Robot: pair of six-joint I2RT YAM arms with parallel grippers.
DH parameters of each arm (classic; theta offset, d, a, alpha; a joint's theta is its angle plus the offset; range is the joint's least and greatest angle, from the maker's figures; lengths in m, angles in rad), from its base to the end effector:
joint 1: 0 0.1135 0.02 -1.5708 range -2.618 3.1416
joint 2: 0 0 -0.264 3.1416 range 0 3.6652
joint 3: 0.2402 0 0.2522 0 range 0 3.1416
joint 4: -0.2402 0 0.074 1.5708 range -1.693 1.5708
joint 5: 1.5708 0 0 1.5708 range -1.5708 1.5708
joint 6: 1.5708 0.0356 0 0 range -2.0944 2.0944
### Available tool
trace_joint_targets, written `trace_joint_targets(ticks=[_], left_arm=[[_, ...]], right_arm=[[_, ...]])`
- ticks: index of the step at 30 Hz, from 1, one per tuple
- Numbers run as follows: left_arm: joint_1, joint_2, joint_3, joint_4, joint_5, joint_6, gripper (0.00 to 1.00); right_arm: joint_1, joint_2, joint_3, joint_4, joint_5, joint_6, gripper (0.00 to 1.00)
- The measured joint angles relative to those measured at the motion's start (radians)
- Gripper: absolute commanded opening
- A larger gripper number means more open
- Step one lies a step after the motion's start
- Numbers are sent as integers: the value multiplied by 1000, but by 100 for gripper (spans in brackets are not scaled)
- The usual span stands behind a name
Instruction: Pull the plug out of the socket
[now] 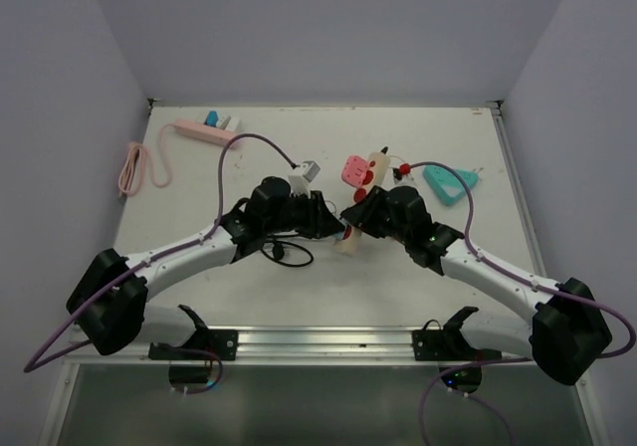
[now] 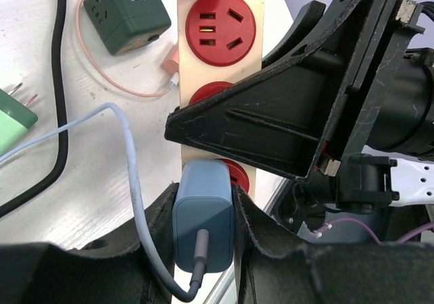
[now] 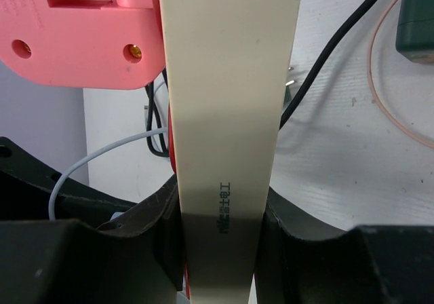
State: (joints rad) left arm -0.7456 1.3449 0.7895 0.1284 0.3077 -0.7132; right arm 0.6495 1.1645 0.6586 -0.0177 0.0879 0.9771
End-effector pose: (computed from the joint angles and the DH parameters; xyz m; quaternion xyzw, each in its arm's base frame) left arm 0.2123 -0.2107 0.2479 0.0964 0.8295 -0.4525 0.3129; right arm 0.2040 0.1510 0.2351 0.1628 0.8500 0.3368 0.3709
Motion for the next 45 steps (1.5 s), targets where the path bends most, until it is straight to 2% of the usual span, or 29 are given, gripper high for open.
trace_joint_targets(ticks=[3, 7, 9, 11, 16, 20, 26, 28, 29, 33, 36, 37, 41, 43, 45], left_arm=[[18, -24, 0, -27, 15, 1, 0], [137, -146, 14, -130, -44, 30, 0], [162, -183, 43, -177, -75, 47, 0], [163, -204, 64, -206, -86, 64, 0], [162, -190, 63, -238, -79, 88, 0], [162, -106, 13, -191, -34, 86, 10], [158, 138, -32, -65, 45, 66, 25], [156, 184, -41, -26, 57, 55, 38], [155, 195, -45, -10, 59, 51, 40], [154, 195, -55, 57, 65, 35, 52], [154, 176, -81, 93, 68, 23, 67], [154, 164, -93, 96, 67, 18, 75], [154, 81, -148, 82, 56, 16, 93], [154, 27, -155, 62, 48, 16, 100], [154, -30, -156, 47, 38, 16, 100]], right_arm=[[0, 1, 1, -5, 10, -24, 0], [-115, 32, -62, -189, 198, -106, 0], [-145, 58, -95, -291, 263, -138, 0], [-145, 58, -103, -339, 269, -158, 0], [-145, -17, -98, -320, 228, -224, 0], [-144, -78, -58, -294, 145, -301, 0], [-138, -104, -1, -232, -11, -388, 0], [-137, -104, 3, -222, -55, -404, 0], [-136, -104, 3, -221, -69, -409, 0], [-127, -104, 3, -221, -126, -429, 0], [-124, -104, 3, -221, -155, -440, 0], [-121, -104, 3, -220, -161, -444, 0], [-114, -104, 3, -217, -183, -448, 0], [-105, -103, 3, -212, -187, -448, 0], [-93, -101, 6, -210, -188, -449, 0]])
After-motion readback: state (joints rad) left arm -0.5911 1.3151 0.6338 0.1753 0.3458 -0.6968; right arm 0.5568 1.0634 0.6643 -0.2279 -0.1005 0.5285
